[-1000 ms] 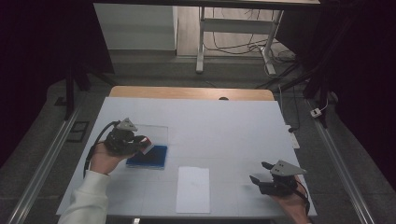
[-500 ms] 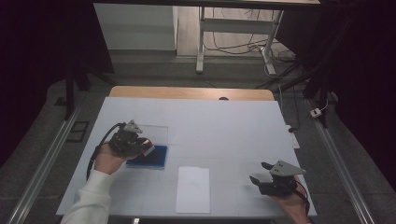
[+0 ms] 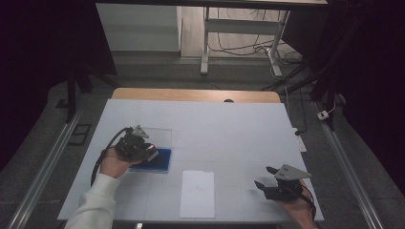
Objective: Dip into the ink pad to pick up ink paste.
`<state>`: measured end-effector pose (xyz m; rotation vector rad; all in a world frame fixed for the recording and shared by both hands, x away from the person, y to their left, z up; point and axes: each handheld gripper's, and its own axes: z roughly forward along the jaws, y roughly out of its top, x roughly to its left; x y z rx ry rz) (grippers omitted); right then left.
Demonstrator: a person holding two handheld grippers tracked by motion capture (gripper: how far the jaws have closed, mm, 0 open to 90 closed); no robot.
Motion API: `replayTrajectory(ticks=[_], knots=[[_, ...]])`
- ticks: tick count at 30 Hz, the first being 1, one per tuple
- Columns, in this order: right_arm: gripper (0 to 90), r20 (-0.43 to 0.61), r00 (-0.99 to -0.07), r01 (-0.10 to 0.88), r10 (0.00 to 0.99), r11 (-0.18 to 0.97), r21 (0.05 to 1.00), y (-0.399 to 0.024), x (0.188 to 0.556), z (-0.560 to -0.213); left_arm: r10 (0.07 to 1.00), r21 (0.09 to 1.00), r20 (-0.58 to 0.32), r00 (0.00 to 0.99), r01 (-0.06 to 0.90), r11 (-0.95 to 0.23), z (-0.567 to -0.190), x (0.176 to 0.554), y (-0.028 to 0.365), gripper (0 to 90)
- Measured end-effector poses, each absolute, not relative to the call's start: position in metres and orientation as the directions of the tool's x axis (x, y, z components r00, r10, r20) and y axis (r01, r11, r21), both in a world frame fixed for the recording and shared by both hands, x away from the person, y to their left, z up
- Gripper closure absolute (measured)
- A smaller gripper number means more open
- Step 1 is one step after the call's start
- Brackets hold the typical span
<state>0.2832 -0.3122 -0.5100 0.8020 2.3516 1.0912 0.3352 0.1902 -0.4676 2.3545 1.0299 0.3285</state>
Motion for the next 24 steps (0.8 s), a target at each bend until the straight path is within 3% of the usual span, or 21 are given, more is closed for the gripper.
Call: replayTrajectory(ticks=[24], knots=[[28.6,-0.133,-0.748,0.325,0.650,0.534,0.781,-0.312,0.283,-0.510,0.746,0.516,0.021,0.665,0.632,-0.578,-0.481,0.339,0.187,70.2]])
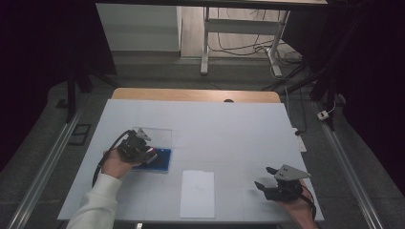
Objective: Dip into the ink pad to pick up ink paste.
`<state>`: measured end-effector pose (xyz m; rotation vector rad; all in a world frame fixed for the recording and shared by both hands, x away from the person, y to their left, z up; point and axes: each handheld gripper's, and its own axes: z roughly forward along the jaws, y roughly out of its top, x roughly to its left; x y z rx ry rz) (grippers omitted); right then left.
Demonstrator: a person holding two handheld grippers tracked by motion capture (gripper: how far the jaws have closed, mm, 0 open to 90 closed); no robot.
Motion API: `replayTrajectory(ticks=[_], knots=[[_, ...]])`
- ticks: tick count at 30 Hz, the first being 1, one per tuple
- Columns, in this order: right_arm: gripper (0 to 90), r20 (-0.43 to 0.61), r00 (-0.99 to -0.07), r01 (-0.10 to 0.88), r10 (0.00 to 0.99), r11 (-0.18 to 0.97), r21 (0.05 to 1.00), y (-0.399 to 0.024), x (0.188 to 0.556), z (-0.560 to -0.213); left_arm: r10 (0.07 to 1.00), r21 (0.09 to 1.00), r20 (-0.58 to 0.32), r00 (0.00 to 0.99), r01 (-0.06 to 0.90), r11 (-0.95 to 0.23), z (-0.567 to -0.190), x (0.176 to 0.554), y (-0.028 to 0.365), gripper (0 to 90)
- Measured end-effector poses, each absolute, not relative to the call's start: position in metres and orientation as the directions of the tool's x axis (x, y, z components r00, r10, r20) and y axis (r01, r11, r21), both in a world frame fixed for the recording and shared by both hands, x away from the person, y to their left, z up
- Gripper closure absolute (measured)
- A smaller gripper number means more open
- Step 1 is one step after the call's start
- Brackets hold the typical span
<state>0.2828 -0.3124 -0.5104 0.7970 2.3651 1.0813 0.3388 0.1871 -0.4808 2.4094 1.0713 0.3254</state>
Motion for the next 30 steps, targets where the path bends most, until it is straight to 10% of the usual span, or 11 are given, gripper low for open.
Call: replayTrajectory(ticks=[30], knots=[[28.8,-0.147,-0.762,0.320,0.631,0.564,0.761,-0.307,0.282,-0.511,0.744,0.420,0.107,0.660,0.648,-0.636,-0.481,0.341,0.167,70.9]])
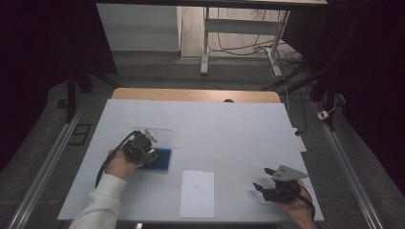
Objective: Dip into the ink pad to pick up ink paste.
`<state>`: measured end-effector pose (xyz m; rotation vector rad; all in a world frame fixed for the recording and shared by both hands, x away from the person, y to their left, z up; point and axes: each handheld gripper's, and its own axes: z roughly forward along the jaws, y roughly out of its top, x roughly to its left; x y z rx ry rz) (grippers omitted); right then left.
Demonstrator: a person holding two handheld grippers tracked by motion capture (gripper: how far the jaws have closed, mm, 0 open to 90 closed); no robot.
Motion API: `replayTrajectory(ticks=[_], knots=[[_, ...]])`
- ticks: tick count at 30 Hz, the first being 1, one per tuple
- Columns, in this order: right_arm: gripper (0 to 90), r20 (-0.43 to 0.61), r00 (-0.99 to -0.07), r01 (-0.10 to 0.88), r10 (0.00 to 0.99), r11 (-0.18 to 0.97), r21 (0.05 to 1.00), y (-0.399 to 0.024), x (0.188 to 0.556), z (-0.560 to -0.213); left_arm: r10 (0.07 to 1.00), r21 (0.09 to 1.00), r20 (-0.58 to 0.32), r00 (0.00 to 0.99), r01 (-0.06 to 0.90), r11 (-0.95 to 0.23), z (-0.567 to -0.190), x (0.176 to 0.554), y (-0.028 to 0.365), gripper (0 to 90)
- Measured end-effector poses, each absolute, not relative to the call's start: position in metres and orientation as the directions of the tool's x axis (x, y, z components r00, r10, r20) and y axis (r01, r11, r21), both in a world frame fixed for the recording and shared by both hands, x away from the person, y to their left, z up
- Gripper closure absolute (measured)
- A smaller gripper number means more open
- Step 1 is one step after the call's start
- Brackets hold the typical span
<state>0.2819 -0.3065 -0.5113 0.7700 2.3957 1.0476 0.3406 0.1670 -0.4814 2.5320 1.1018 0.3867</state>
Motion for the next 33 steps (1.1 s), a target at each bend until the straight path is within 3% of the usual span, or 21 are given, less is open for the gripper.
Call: replayTrajectory(ticks=[22,33], knots=[[28.8,-0.145,-0.765,0.323,0.627,0.568,0.757,-0.304,0.282,-0.512,0.737,0.443,0.095,0.669,0.635,-0.633,-0.484,0.340,0.171,70.9],[28.9,-0.145,-0.764,0.323,0.629,0.567,0.758,-0.304,0.282,-0.512,0.749,0.487,0.048,0.661,0.639,-0.596,-0.480,0.339,0.181,70.3]])
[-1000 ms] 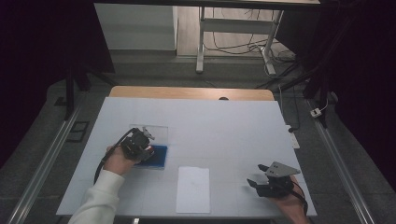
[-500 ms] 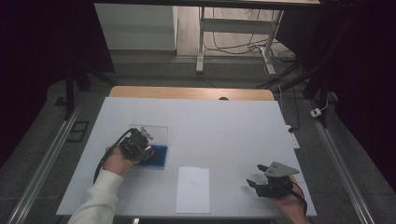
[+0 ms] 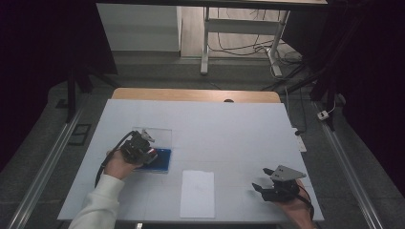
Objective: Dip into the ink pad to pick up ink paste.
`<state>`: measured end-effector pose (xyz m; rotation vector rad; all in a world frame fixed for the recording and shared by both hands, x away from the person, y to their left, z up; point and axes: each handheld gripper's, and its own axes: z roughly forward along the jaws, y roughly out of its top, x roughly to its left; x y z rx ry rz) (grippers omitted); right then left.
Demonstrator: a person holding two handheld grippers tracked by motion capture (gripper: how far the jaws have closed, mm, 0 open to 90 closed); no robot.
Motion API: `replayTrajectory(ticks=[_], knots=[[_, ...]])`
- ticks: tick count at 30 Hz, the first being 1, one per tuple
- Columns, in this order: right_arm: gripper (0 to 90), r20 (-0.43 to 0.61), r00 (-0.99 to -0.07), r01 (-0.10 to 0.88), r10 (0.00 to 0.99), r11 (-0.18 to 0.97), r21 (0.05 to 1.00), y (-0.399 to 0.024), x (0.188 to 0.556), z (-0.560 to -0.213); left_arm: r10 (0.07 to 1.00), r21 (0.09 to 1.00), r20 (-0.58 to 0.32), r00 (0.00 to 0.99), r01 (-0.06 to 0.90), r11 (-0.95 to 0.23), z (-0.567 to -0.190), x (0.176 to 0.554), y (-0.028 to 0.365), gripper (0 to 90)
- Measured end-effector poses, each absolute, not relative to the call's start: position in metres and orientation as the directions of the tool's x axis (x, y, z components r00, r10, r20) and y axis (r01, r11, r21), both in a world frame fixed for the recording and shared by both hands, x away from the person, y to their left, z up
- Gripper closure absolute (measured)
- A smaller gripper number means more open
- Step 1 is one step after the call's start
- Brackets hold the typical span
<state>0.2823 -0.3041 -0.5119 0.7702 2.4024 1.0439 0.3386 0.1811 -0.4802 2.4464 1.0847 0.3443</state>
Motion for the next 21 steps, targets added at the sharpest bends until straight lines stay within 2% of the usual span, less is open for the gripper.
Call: replayTrajectory(ticks=[3,12,21], knots=[[28.9,-0.146,-0.761,0.324,0.632,0.565,0.759,-0.305,0.282,-0.511,0.744,0.492,0.072,0.664,0.626,-0.605,-0.475,0.337,0.181,70.2],[28.9,-0.145,-0.760,0.323,0.634,0.561,0.762,-0.307,0.282,-0.511,0.748,0.602,0.075,0.659,0.568,-0.561,-0.438,0.320,0.192,70.1],[29.1,-0.144,-0.761,0.324,0.633,0.563,0.760,-0.307,0.283,-0.512,0.766,0.646,0.092,0.637,0.547,-0.532,-0.427,0.314,0.193,70.0]])
